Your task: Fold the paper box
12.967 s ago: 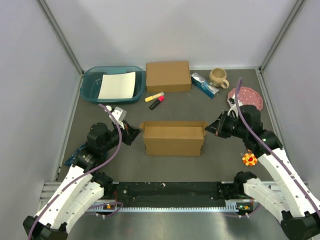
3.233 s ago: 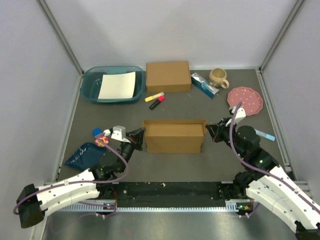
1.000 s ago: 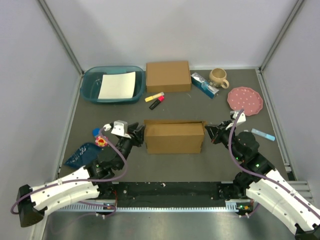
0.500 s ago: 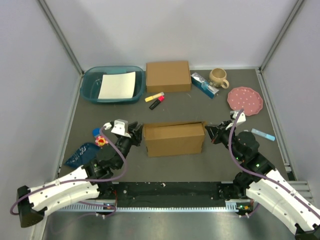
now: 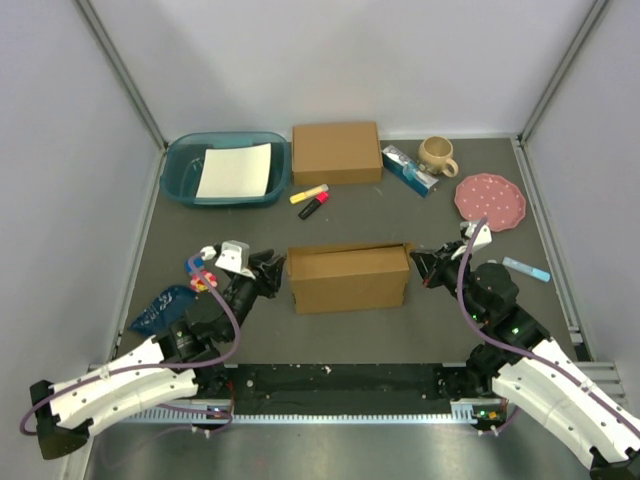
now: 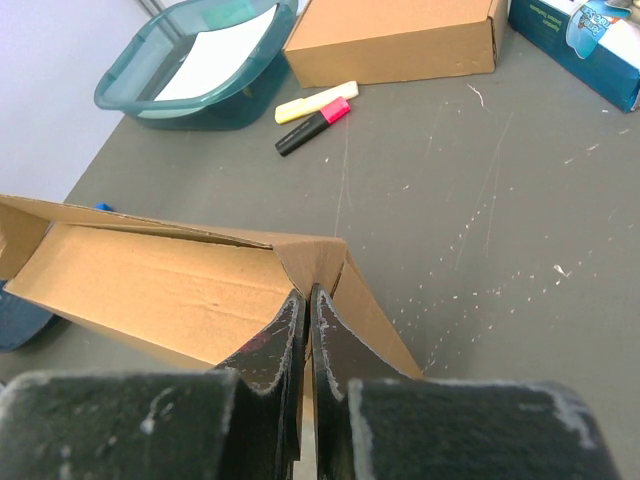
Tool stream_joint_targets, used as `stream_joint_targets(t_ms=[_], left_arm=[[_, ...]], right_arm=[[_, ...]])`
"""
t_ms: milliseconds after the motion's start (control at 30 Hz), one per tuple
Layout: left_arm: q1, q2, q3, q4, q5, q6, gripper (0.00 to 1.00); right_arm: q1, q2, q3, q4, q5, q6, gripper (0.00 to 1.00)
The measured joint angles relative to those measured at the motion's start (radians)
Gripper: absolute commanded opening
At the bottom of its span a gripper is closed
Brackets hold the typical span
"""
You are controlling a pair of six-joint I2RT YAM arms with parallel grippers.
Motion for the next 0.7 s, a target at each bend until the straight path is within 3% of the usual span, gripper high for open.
stream_joint_targets(t_ms=[267, 500, 700], left_arm=[[0.000, 0.009, 0.000, -0.024, 0.043, -0.047, 0.36], [0.000, 0.074, 0.000, -0.024, 0.070, -0.072, 0.26], [0.003, 0.093, 0.000, -0.024, 0.062, -0.086, 0.04]], right_arm=[[0.000, 0.000, 0.000, 0.000, 0.000, 0.000, 0.00], [0.000, 0.000, 0.000, -0.001, 0.000, 0.000, 0.00], [0.000, -0.002, 0.000, -0.004, 0.001, 0.000, 0.00]])
